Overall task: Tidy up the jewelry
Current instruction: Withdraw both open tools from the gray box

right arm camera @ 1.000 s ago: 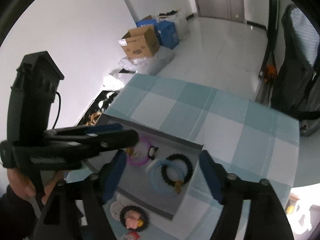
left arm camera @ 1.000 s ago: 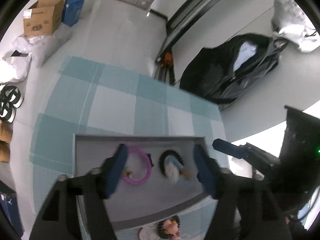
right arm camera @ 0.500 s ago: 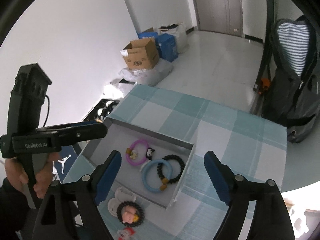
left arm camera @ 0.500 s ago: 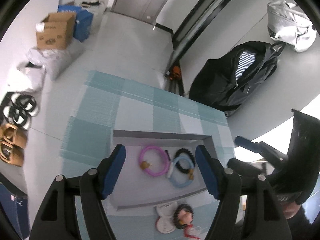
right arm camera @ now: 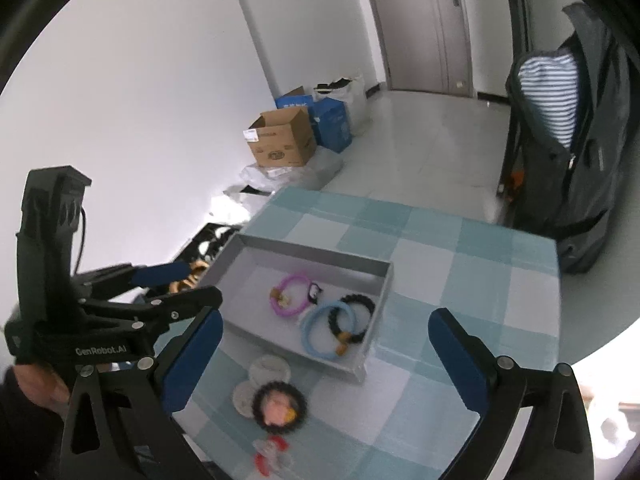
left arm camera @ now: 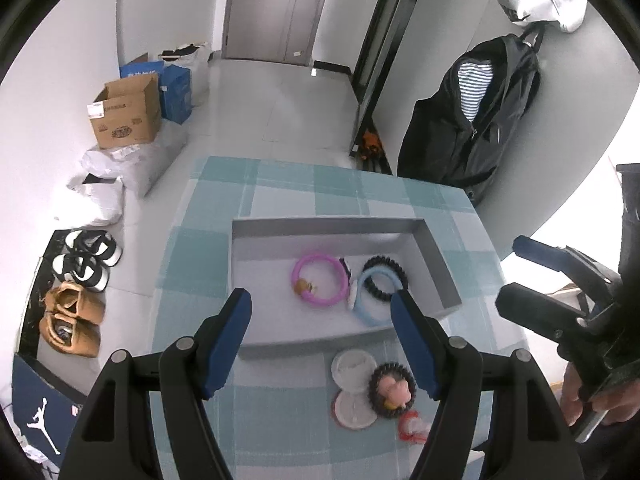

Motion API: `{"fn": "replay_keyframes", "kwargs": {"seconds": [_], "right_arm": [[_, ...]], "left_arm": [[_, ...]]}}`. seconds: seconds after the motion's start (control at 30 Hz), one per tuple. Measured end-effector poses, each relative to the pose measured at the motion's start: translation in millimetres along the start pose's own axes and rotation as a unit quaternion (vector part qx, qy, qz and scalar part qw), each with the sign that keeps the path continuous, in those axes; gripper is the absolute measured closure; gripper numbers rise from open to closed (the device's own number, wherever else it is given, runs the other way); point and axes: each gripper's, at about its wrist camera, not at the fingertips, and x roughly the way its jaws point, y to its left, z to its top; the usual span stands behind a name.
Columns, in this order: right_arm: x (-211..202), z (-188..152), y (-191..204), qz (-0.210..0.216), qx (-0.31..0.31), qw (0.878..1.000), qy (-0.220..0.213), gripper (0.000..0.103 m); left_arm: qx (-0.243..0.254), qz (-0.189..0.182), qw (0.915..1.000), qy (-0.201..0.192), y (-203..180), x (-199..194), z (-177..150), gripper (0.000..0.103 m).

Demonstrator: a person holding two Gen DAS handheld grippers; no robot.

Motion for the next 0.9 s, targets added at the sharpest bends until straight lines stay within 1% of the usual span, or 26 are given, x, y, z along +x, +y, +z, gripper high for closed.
{"fn": "replay_keyframes", "kwargs": {"seconds": [0.1, 0.23, 0.37, 0.43, 0.5, 0.6, 0.77, 0.8, 0.83, 0.9], "right_arm": [[-7.8, -11.8, -2.8, -0.003, 0.017, 1.000, -0.002, 0.000], [-13.2, -27.2, -2.1, -0.005, 0.030, 1.000, -0.004, 0.000], [-12.2, -48.5, 6.6, -0.004, 0.028, 1.000, 0.004, 0.000], [-10.0, -60.6, 9.7, -0.004, 0.032, 0.999, 0.014, 0.000], [-8.1, -69.8, 10.9, 0.000, 0.036, 0.999, 0.024, 0.000], [-5.3, -79.8, 17.3, 0.003, 0.025, 0.999, 0.038, 0.000], [-4.8, -93.8, 23.2, 0.022, 0.021, 0.998, 0.048, 0.000], [-3.1, -97.6, 24.2, 0.024, 0.022, 0.998, 0.054, 0.001], [-1.6, -100.3, 25.1, 0.023, 0.022, 0.998, 0.058, 0.001], [0.4, -106.4, 29.0, 0.022, 0.019, 0.997, 0.066, 0.002]], "left_arm": [[-0.003, 0.018, 0.9998, -0.010, -1.6, -6.0, -6.8, 0.035], [-0.011, 0.033, 0.9993, -0.013, -2.1, -10.0, -17.7, 0.035], [-0.025, 0.035, 0.9991, -0.003, -1.1, -10.3, -33.2, 0.035], [-0.026, 0.031, 0.9992, 0.008, -0.3, -10.5, -42.0, 0.035], [-0.030, 0.035, 0.9988, 0.015, 1.7, -11.5, -49.0, 0.034], [-0.043, 0.030, 0.9982, 0.030, 5.7, -10.6, -60.1, 0.034], [-0.030, 0.026, 0.9986, 0.036, 0.3, -8.8, -65.5, 0.033], [-0.029, 0.025, 0.9985, 0.038, 0.3, -8.0, -66.6, 0.031], [-0.030, 0.027, 0.9985, 0.039, 1.2, -7.5, -68.2, 0.026], [-0.033, 0.028, 0.9982, 0.041, 3.1, -6.3, -70.4, 0.025]]}}
